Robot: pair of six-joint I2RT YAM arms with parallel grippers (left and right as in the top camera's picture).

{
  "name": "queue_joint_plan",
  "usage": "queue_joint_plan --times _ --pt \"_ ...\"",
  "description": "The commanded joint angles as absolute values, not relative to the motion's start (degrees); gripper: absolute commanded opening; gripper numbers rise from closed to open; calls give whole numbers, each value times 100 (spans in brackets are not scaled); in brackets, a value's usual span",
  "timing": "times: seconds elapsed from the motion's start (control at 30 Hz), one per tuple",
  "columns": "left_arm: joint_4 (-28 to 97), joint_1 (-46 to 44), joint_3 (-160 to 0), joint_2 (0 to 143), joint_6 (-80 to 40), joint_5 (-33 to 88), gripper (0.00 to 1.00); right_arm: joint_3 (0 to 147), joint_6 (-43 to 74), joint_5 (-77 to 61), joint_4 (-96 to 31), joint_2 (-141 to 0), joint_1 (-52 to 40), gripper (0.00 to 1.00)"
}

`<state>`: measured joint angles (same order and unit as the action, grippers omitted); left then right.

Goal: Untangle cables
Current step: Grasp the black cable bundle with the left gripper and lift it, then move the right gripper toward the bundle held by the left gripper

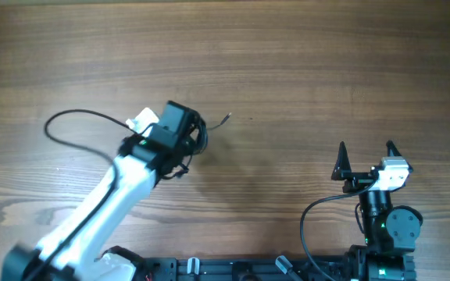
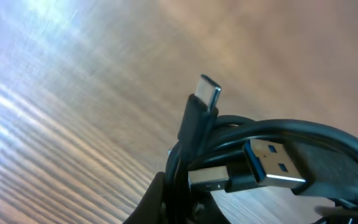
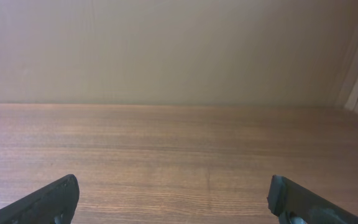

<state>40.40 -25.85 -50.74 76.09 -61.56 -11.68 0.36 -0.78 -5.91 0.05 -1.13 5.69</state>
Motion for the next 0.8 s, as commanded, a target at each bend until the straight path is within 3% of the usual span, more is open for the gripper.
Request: queue_joint_plan --times 0.0,0.13,0.2,0.3,0.37,0.53,0.63,0.77 --pt "4062 -2550 -5177 6969 -5570 -923 4 30 -143 -526 30 -80 541 99" --pt "4112 -2547 -5177 6737 -6117 -921 5 30 130 -810 45 -80 541 100" --pt "4158 -2550 -5177 6744 -6855 -856 5 30 1426 -1431 108 -89 541 100" --pt "4165 -2550 -5177 6761 -7741 -703 5 30 4283 -2213 150 -174 541 100" --pt "4163 -2550 -5177 6761 -8340 -545 5 30 5430 -3105 187 -329 541 100" --pt "4174 -2561 -5177 6761 -9229 -401 4 30 5863 -4088 217 -819 541 100" --pt "4228 -2565 -5177 6761 -9244 -336 4 34 4552 -4499 648 -1026 541 100" --pt "4278 -2565 -5177 6761 -9402 -169 4 290 3992 -4838 679 -1347 541 100"
